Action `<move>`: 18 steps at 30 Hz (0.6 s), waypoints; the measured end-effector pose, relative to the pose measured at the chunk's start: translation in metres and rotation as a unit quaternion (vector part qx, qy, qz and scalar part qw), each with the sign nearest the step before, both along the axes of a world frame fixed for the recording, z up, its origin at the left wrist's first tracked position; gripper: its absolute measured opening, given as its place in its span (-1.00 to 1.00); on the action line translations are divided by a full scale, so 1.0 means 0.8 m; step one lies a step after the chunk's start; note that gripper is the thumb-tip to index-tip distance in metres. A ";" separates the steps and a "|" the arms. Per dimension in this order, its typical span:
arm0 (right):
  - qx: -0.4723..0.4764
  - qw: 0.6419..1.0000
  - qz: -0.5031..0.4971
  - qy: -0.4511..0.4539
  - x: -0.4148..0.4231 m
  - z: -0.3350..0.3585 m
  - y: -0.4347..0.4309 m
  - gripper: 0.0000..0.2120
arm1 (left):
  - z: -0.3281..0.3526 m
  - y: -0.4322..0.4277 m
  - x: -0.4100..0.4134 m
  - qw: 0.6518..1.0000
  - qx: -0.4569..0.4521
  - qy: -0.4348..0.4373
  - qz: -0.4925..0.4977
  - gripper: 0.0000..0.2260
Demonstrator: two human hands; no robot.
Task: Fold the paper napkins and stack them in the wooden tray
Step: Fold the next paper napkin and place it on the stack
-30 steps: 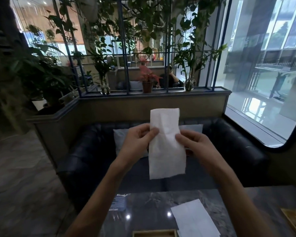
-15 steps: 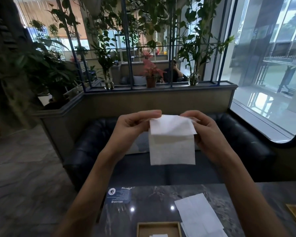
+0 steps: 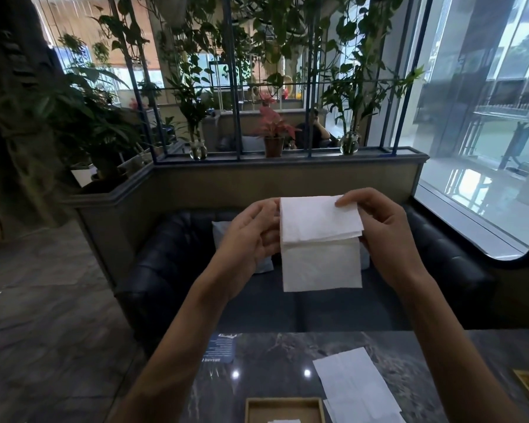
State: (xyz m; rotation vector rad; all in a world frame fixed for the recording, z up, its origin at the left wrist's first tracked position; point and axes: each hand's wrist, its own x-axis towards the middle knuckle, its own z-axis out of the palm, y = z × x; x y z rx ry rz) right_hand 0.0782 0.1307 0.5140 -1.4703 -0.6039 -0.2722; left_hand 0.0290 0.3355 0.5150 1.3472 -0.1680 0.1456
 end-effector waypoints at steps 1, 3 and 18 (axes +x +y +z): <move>-0.004 1.000 -0.009 -0.010 0.000 -0.001 0.000 -0.75 | 0.001 -0.002 -0.002 1.000 0.002 0.004 -0.008 -0.77; -0.016 0.999 -0.032 -0.025 -0.002 -0.001 0.000 -0.74 | -0.001 -0.006 -0.005 0.999 0.036 -0.003 0.002 -0.71; -0.015 0.991 0.055 0.118 -0.010 -0.025 0.006 -0.73 | -0.012 0.004 -0.015 0.982 0.101 -0.154 0.045 -0.82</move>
